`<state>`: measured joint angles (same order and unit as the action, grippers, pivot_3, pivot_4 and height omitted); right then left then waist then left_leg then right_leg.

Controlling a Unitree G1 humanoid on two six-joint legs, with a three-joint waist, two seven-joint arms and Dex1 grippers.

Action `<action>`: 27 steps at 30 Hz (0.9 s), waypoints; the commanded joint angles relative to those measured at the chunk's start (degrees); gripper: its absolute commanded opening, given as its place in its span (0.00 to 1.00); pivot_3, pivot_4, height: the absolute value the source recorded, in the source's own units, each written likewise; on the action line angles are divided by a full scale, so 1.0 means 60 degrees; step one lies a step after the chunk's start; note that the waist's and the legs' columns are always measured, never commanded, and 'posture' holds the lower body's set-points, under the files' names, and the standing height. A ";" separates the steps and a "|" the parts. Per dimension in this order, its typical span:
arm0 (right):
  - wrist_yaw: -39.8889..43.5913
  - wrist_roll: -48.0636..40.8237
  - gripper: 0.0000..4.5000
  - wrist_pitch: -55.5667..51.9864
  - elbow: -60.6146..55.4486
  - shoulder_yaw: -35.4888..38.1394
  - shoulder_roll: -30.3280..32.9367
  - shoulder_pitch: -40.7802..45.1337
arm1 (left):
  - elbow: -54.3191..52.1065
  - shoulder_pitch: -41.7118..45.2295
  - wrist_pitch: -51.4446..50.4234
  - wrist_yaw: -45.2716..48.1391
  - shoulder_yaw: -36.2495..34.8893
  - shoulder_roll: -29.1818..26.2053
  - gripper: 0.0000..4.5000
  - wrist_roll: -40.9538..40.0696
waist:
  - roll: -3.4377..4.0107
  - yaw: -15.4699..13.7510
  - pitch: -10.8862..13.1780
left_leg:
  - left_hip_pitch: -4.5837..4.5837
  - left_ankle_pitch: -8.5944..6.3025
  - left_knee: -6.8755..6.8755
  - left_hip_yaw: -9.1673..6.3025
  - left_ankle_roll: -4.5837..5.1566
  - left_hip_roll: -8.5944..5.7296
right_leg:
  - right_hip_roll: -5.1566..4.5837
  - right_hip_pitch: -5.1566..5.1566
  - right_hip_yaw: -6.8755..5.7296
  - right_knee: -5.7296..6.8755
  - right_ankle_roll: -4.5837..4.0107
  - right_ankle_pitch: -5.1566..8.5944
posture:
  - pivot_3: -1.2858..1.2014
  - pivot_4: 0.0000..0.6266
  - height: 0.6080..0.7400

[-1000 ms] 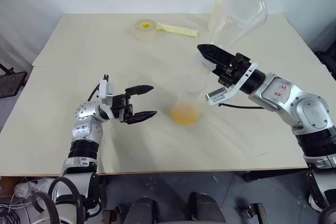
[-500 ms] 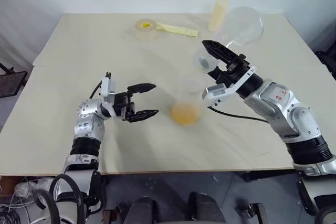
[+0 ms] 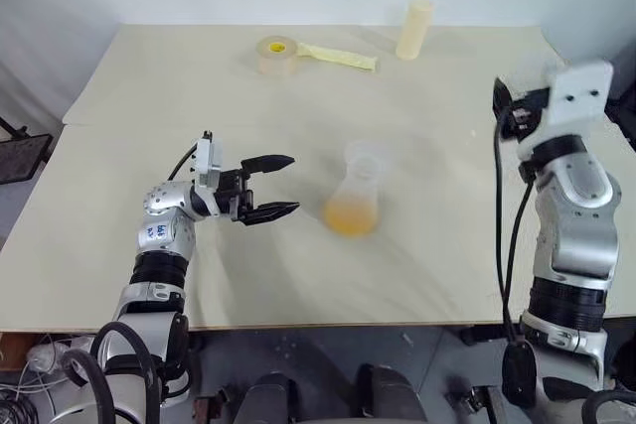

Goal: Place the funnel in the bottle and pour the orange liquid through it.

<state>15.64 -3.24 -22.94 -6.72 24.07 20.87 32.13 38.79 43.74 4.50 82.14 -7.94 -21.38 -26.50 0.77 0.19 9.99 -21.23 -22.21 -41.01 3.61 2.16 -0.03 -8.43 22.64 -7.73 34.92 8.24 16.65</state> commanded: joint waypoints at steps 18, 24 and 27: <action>-0.0286 -0.1210 0.99 0.1339 0.0574 0.0050 0.0505 -0.0817 | -0.1804 -0.0720 -0.1689 -0.2630 0.0187 -0.0807 1.00 0.0721 | 0.0004 0.0045 0.0001 | 0.0013 0.0000 0.0000 0.0008 0.0000 0.0001 | -0.0001 0.0003 0.0014 0.0005 0.0000 0.0000 | 0.52 0.24 1.00; -0.0370 -0.1350 0.99 0.1421 0.0678 -0.0023 0.0845 -0.0287 | -0.2250 -0.0816 -0.2581 -0.3277 0.0218 -0.0873 1.00 0.0656 | 0.0003 0.0030 0.0001 | 0.0013 0.0000 -0.0002 0.0009 0.0000 0.0001 | -0.0003 0.0003 0.0016 0.0005 0.0000 0.0000 | 0.52 0.24 1.00; -0.0288 -0.1545 0.99 0.1355 0.0576 0.0022 0.1060 -0.0017 | -0.2535 -0.0896 -0.3052 -0.3409 0.0254 -0.0934 1.00 0.0608 | 0.0003 0.0025 0.0001 | 0.0013 0.0000 -0.0002 0.0008 0.0000 0.0000 | -0.0003 0.0003 0.0016 0.0006 0.0000 0.0000 | 0.52 0.24 1.00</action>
<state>13.73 -11.31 -15.79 -1.72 22.92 25.73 31.00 26.10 38.77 -12.76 62.02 -6.10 -26.06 -22.21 0.79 0.34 10.00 -21.15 -22.21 -41.01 3.66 2.15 -0.03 -8.46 22.66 -7.63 34.95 8.24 16.65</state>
